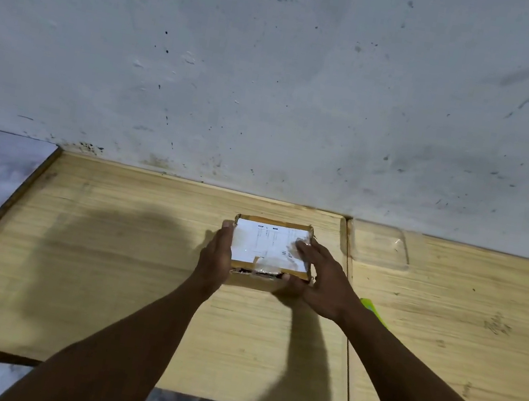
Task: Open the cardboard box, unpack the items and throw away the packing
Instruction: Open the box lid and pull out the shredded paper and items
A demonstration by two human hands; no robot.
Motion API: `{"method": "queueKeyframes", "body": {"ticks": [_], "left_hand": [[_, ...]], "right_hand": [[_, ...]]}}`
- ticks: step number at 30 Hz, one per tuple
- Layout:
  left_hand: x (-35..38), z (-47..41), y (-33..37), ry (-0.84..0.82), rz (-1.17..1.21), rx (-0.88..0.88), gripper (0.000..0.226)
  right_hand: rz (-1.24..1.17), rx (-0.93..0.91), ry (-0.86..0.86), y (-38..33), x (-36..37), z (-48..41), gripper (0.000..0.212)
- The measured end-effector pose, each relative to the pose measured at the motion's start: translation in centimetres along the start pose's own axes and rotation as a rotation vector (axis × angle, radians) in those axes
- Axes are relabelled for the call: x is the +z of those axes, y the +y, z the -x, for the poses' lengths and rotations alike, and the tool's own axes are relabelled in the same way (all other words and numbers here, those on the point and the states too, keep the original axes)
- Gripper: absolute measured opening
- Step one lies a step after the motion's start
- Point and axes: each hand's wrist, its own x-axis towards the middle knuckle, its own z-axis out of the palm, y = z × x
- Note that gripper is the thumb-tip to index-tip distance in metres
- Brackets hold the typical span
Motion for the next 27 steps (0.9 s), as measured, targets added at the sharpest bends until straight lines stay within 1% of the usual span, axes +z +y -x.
{"method": "queueKeyframes", "body": {"ticks": [1, 3, 5, 8, 10, 13, 15, 18, 19, 23, 27], "left_hand": [[-0.1, -0.1, -0.2, -0.034, 0.033, -0.004, 0.071], [-0.1, 0.0, 0.0, -0.083, 0.097, 0.002, 0.062], [0.2, 0.6, 0.6, -0.109, 0.166, 0.014, 0.058], [0.3, 0.7, 0.6, -0.121, 0.209, 0.021, 0.059], [0.3, 0.5, 0.2, -0.119, 0.199, 0.016, 0.065], [0.3, -0.7, -1.3, -0.124, 0.181, -0.019, 0.084], [0.3, -0.9, -1.6, -0.123, 0.182, -0.036, 0.093], [0.4, -0.7, -1.1, -0.103, 0.196, -0.006, 0.094], [0.3, -0.8, -1.0, -0.092, 0.194, 0.011, 0.094], [0.5, -1.5, -0.6, -0.063, 0.098, 0.127, 0.082], [0.6, -2.2, -0.1, 0.007, 0.017, 0.184, 0.085]], "right_hand": [[0.013, 0.0, -0.003, 0.0, 0.0, 0.0, 0.08], [0.024, 0.008, -0.016, -0.1, 0.0, 0.1, 0.077], [0.025, 0.023, -0.037, -0.2, 0.1, 0.3, 0.074], [0.035, 0.019, -0.05, -0.4, 0.0, 0.4, 0.069], [0.048, 0.006, -0.038, -0.4, -0.2, 0.3, 0.064], [0.005, 0.002, -0.007, -0.7, -0.7, -0.2, 0.056], [-0.024, 0.001, 0.033, -1.2, -1.2, -0.6, 0.053], [0.036, 0.023, 0.103, -1.8, -2.2, -1.2, 0.058], [0.062, 0.031, 0.133, -2.0, -2.6, -1.5, 0.057], [0.085, 0.059, 0.269, -2.2, -2.8, -3.4, 0.037], [0.062, 0.093, 0.417, -1.5, -1.8, -5.2, 0.019]]}}
